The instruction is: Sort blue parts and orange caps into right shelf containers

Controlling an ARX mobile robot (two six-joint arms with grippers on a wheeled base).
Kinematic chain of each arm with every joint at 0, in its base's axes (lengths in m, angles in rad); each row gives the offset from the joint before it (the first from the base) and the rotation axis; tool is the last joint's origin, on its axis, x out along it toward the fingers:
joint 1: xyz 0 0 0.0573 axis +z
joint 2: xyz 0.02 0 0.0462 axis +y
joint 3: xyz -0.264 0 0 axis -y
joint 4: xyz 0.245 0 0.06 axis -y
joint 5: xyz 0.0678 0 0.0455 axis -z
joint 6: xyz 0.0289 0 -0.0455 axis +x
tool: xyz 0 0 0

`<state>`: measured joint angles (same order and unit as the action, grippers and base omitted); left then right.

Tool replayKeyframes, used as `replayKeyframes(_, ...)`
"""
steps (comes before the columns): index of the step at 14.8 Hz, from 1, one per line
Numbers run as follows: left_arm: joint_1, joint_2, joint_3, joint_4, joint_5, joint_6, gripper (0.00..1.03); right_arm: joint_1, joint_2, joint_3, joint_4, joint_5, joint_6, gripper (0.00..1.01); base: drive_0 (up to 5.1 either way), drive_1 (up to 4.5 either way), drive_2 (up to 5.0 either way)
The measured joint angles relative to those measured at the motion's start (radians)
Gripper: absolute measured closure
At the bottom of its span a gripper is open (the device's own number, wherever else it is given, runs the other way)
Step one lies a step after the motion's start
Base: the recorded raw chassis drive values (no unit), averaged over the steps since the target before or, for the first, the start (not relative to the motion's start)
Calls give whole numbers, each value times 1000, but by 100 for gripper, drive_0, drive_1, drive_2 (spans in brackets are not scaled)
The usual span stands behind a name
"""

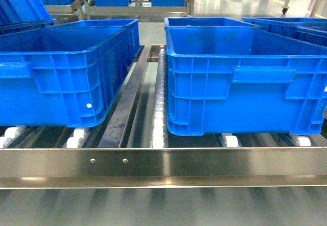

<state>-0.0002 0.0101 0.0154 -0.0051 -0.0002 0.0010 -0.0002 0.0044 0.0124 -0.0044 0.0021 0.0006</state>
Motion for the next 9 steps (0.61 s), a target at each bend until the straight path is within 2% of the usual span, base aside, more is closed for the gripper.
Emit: replayKeyframes(9,0,0,0,0,0,0,5,0,0,0,0,0,0,3,0,0,0)
